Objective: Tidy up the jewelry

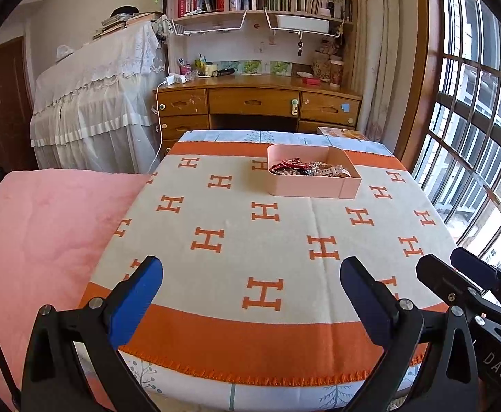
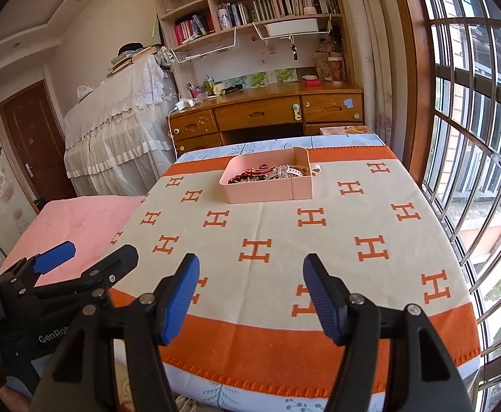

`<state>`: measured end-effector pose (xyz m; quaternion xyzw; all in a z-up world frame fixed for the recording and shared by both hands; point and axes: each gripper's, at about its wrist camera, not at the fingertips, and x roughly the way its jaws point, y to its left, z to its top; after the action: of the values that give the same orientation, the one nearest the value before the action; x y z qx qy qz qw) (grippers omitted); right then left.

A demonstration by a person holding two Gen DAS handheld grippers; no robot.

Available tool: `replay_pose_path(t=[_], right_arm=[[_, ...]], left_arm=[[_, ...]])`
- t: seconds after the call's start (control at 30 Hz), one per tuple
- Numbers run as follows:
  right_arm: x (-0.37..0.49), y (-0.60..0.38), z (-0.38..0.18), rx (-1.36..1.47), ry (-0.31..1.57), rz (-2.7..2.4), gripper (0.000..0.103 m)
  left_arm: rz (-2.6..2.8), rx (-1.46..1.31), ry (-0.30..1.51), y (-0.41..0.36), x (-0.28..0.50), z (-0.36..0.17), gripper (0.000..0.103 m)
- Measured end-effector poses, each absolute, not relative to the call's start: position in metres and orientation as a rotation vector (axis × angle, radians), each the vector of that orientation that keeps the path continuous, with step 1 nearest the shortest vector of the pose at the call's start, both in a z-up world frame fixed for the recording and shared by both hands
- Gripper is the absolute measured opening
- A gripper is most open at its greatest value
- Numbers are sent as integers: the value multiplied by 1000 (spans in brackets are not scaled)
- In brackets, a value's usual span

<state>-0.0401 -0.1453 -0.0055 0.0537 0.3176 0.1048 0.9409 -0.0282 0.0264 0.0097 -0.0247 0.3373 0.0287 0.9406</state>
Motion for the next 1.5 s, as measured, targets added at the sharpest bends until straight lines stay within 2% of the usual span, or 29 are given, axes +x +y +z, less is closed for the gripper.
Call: replay_pose_path(t=[1.5], right_arm=[[-45, -144, -8, 112, 632, 211, 64]], left_arm=[[74, -30, 659, 24, -32, 14, 102]])
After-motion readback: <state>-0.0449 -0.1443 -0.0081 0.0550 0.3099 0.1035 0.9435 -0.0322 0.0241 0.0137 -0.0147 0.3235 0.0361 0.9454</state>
